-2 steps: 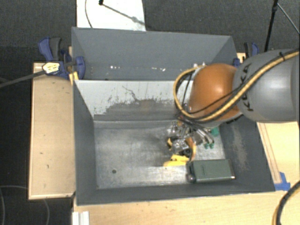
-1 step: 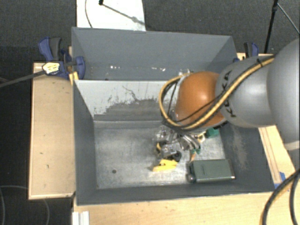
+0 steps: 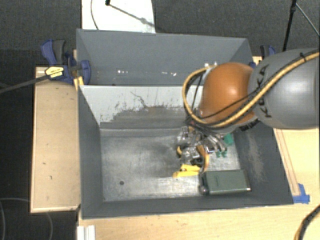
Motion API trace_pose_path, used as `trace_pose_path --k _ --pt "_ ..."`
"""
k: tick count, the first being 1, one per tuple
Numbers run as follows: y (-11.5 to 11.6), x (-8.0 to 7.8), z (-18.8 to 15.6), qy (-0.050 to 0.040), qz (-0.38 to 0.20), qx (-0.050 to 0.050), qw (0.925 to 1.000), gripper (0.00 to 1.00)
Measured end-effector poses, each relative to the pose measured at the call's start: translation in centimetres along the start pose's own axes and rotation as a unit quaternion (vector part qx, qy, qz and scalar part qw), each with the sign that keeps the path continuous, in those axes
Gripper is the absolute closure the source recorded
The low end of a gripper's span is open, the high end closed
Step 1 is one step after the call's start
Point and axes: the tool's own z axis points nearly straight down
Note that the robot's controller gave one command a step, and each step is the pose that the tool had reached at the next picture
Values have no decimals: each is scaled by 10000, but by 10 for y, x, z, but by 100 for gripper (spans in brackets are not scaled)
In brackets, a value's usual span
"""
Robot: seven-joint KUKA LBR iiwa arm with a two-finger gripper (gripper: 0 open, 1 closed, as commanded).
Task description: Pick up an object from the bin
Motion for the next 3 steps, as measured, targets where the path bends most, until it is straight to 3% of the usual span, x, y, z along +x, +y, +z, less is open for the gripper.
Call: trace_pose_path --k 1,2,3 --pt "-15 21 -19 -67 -582 11 9983 100" --pt "-2 4 -54 11 -418 -1 9991 100" --pt "-3 6 -91 -49 -642 5 9979 100"
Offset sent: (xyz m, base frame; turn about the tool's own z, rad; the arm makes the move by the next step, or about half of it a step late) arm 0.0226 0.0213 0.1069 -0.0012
